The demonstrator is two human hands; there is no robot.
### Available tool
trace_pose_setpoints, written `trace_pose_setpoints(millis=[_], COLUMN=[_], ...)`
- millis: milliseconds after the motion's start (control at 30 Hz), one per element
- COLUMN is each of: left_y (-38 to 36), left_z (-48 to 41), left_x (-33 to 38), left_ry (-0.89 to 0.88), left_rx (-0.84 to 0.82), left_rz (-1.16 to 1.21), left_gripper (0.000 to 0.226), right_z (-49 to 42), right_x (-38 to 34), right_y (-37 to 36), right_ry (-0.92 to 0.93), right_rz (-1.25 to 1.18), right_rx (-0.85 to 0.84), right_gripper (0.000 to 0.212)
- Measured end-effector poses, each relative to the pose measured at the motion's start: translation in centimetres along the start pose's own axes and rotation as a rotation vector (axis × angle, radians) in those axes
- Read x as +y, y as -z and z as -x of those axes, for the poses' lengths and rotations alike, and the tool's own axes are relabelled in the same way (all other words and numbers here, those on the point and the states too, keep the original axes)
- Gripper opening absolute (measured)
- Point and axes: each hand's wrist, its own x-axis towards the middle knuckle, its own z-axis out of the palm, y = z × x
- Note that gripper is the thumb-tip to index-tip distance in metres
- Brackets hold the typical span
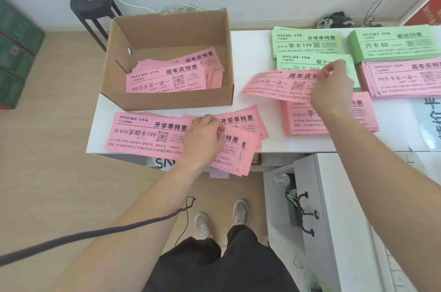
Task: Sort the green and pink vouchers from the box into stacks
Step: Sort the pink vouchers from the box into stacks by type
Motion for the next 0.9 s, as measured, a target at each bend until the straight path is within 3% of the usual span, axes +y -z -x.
trace_pose_setpoints(millis=[300,467,633,700,833,900], left_y=[0.3,0.8,2.5,3.1,4.4,4.6], left_z=[-0.4,-1.2,-1.8,-2.5,-3.8,-4.2], left_x=[1.3,1.8,3.4,4.8,8.7,10.5], left_ry=[0.047,0.122,0.075,-0.012,-0.199,-0.244], left_rx=[0.009,0.064,-0.069,-0.088,-0.155,-0.243], left_rz=[0.006,0.187,0.237,0.233,0.159,0.177], left_gripper=[0.024,0.023,0.017,0.028,0.079,0.088], right_z=[0.2,1.1,2.4,3.0,3.8,4.1], right_x=[3.3,3.5,3.4,3.0,2.3,1.8], right_y=[0.4,0.7,2.0,3.2,6.4,8.2], right_ry=[-0.121,-0.141,-0.055,-0.001,0.085,0.088], right_rz=[-0.132,-0.202,-0.218,-0.23,-0.253,-0.312], right_rx=[-0.018,-0.053,-0.222,-0.304,-0.399,-0.4], right_gripper=[0.018,0.019,0.004,0.012,0.021,0.019])
